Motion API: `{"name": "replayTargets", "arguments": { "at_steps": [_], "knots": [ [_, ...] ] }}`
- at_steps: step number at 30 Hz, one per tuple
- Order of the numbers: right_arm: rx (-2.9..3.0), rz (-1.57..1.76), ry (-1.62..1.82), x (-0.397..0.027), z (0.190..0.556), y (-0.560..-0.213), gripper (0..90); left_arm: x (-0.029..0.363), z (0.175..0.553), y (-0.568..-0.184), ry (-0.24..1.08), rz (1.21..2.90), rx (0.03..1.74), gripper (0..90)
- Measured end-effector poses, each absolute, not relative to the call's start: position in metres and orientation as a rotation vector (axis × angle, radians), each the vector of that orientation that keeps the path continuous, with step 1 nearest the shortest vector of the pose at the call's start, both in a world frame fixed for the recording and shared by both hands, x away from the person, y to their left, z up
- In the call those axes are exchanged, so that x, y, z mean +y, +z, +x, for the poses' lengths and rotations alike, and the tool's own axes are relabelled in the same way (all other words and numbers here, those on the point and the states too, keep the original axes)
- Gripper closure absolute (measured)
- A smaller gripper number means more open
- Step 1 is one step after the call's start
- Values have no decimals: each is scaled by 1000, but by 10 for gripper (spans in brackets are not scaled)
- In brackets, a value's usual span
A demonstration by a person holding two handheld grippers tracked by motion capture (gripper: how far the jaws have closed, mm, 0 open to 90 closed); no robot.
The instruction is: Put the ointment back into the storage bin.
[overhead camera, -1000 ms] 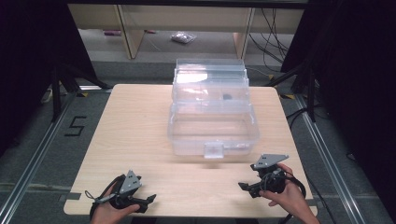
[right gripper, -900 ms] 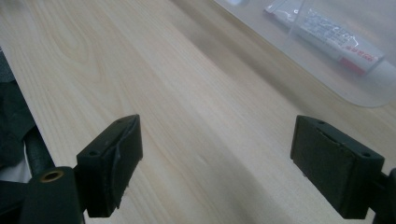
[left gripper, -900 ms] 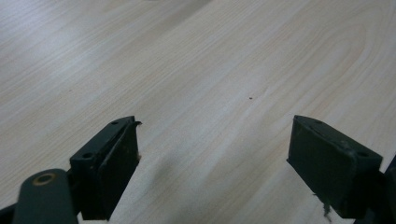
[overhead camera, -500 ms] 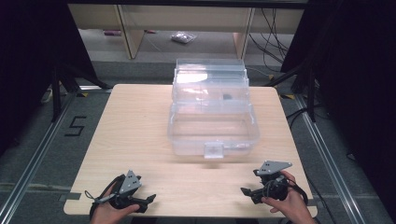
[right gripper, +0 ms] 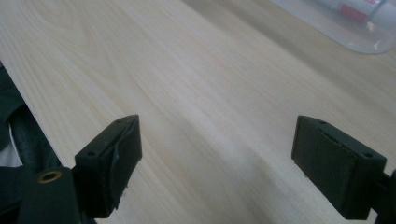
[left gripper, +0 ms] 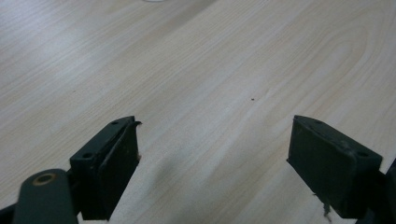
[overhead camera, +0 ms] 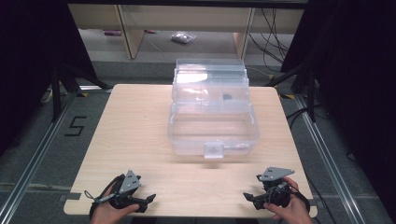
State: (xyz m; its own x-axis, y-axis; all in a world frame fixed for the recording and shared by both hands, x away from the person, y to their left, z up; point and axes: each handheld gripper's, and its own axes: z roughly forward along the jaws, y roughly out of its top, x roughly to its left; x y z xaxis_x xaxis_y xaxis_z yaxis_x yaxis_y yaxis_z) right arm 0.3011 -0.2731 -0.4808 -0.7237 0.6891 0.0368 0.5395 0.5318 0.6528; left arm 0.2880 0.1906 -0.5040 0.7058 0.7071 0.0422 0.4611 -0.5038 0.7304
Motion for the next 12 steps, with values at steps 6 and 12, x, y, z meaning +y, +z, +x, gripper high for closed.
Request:
{"name": "replayTargets", "arguments": {
  "at_steps": [6,12],
  "knots": [
    [2552,1025,954,-272,301,-483,169,190,287,-504,442,2195,876,158],
    [2540,1036,952,-274,303,-486,169,189,287,-505,427,2174,886,158]
  ]
}}
